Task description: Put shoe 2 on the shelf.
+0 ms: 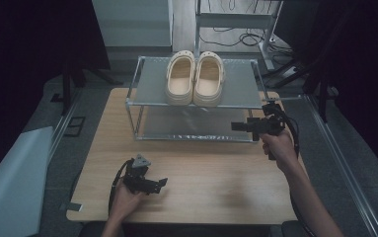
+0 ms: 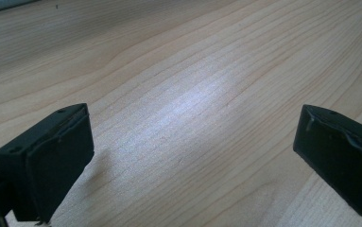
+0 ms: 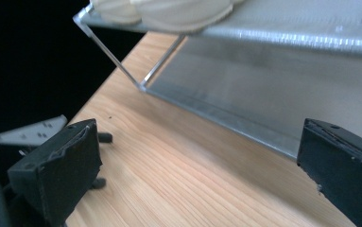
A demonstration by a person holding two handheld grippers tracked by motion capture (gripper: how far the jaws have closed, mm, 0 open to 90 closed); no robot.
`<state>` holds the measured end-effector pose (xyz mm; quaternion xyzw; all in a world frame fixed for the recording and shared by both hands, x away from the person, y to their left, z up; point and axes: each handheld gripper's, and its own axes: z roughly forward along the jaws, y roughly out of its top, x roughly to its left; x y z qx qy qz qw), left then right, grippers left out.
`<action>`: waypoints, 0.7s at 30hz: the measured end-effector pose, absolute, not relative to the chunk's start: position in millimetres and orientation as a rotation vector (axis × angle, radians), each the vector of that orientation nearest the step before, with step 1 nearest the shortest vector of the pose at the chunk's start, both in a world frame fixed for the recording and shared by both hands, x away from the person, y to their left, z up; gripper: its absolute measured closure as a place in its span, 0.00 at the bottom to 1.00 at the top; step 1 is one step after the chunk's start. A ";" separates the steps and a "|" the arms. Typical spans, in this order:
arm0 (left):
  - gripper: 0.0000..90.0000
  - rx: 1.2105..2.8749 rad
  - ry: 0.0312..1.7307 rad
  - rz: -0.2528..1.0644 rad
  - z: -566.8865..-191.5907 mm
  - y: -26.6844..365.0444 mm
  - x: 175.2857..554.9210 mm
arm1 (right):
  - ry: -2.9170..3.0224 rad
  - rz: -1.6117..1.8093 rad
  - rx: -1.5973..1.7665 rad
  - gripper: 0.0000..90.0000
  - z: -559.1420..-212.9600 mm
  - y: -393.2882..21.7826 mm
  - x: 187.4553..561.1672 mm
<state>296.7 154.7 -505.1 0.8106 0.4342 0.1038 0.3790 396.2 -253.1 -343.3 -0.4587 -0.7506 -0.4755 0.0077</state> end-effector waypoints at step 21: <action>0.00 2.075 1.089 0.258 -505.7 152.8 295.1 | -2.387 -1.458 -1.417 0.00 -381.1 -280.9 358.1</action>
